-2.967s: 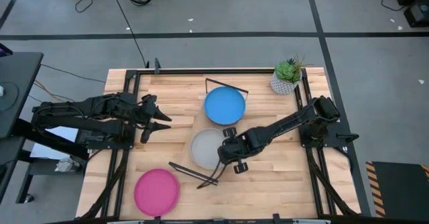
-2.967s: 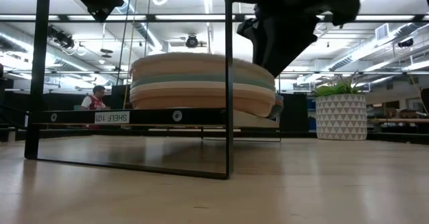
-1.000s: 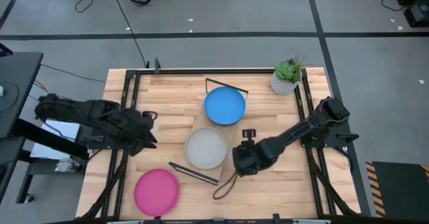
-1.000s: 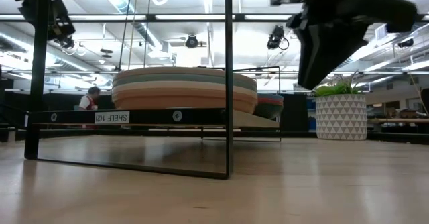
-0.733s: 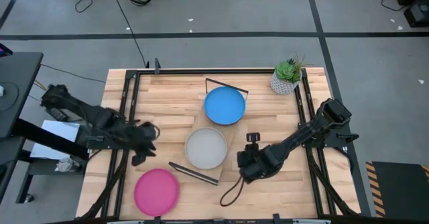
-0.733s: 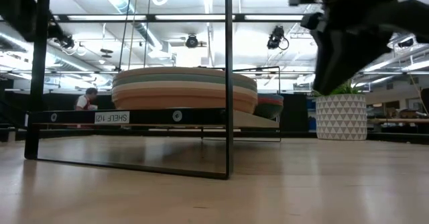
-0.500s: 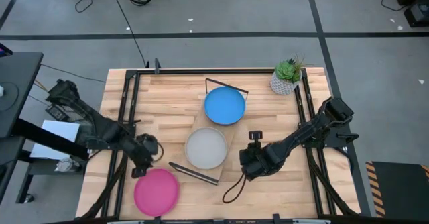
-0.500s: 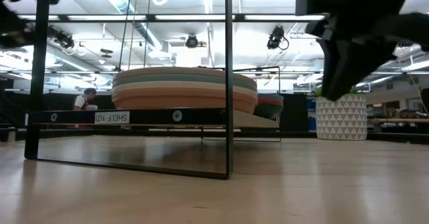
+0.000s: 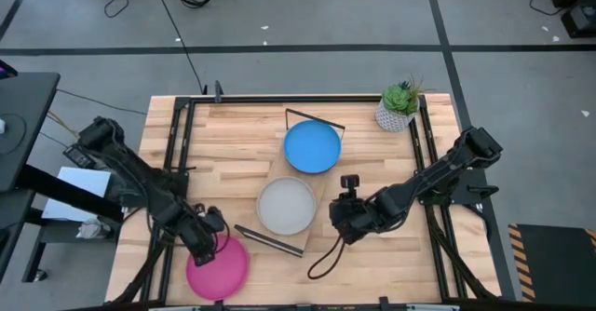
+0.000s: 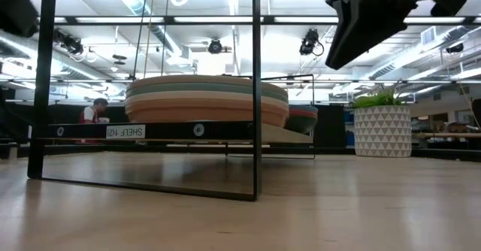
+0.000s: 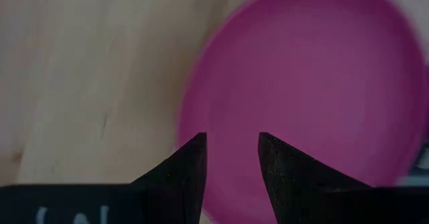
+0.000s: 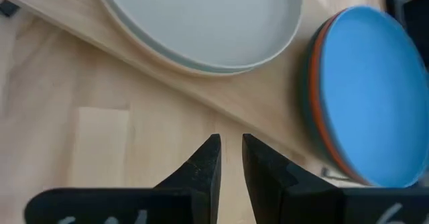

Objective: Place and stack plates onto a shelf
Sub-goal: Stack the pink plate on top of the blue plate on the shelf

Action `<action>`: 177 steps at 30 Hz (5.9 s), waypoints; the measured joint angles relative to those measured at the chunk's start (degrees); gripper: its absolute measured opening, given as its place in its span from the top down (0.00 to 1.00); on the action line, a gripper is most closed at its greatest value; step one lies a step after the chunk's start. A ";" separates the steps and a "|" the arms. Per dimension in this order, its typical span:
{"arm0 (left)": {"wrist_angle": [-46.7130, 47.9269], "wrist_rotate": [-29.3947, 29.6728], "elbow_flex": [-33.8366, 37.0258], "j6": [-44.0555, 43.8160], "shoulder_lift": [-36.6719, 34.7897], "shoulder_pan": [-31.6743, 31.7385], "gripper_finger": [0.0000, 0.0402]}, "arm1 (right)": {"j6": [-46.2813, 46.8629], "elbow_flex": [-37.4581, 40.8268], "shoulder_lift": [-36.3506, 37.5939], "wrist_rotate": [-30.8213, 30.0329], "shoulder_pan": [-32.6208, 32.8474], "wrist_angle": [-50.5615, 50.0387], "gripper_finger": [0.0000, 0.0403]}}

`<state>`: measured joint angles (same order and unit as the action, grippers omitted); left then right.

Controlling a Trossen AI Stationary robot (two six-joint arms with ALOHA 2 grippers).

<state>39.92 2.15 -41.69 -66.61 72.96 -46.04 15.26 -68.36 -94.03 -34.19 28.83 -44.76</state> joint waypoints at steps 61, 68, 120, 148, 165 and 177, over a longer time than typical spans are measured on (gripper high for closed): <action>-22.14 23.27 -1.70 20.10 -24.06 2.25 0.96 | -4.93 0.00 0.02 0.09 -3.37 -1.99 0.83; -21.94 24.07 -2.97 24.18 -24.97 19.70 0.95 | -18.95 0.00 4.33 -16.14 -2.26 0.29 0.83; -18.75 -8.39 -5.68 26.78 -10.21 58.46 0.95 | -114.16 0.00 -3.22 -22.78 -4.50 42.57 0.69; -19.88 -2.18 -5.73 42.43 -16.54 58.47 0.55 | -92.31 0.00 -3.20 -23.13 -5.00 30.52 0.75; -18.08 2.13 -5.73 52.49 -20.97 56.08 0.54 | -38.64 -0.02 -3.15 -20.37 -16.37 9.95 0.75; -17.17 2.13 -5.73 51.82 -20.97 56.08 0.54 | -35.93 -0.04 -3.26 -11.19 -22.24 9.89 0.74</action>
<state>22.75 4.27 -47.42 -14.79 51.99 10.04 -20.67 -68.40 -97.30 -45.38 6.59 -34.87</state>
